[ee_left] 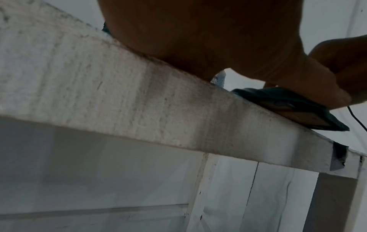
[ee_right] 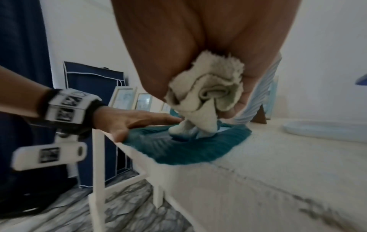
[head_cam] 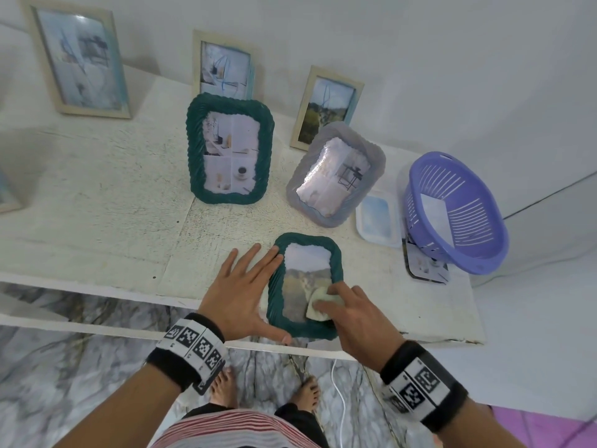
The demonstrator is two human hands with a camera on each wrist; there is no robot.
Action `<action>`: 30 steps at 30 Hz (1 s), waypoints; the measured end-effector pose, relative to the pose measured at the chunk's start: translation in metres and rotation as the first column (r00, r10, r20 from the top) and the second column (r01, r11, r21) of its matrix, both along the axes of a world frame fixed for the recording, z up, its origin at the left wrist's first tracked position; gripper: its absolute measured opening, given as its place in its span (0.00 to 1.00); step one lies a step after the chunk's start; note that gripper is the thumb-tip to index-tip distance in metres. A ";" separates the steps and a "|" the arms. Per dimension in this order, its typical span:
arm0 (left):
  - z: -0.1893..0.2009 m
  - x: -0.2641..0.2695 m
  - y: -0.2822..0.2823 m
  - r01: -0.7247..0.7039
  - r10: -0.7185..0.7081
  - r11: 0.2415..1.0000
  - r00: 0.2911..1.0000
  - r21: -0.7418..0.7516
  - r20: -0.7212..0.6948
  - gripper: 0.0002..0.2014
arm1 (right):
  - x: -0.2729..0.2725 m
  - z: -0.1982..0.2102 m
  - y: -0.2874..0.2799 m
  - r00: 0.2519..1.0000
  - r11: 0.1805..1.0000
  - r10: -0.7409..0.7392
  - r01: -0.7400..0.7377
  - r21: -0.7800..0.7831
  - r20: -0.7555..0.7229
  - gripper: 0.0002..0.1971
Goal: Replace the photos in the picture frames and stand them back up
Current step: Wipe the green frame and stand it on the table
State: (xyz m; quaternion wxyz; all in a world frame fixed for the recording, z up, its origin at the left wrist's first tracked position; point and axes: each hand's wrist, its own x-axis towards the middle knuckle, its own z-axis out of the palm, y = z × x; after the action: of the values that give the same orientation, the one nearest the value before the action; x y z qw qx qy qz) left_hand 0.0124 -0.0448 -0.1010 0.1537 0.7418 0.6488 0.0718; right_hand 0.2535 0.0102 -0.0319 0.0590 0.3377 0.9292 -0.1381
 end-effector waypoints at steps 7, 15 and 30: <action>-0.001 0.000 -0.001 0.004 -0.004 1.000 1.000 0.003 0.006 0.69 | -0.038 -0.003 0.032 0.968 0.963 -0.231 0.213 0.167 0.101 0.20; 0.000 0.000 0.000 -0.007 0.007 1.000 1.000 0.002 0.012 0.69 | 0.004 0.000 0.003 0.997 0.998 -0.059 0.058 0.035 0.042 0.20; 0.004 0.001 -0.001 -0.008 0.008 1.000 1.000 0.008 0.010 0.69 | -0.007 -0.003 0.022 1.000 1.000 0.012 -0.012 -0.012 -0.021 0.19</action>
State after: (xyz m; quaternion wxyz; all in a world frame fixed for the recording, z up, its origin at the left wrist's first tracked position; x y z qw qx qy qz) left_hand 0.0131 -0.0457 -0.0974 0.1538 0.7395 0.6506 0.0787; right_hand 0.2469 0.0325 -0.0351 0.0521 0.3303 0.9309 -0.1471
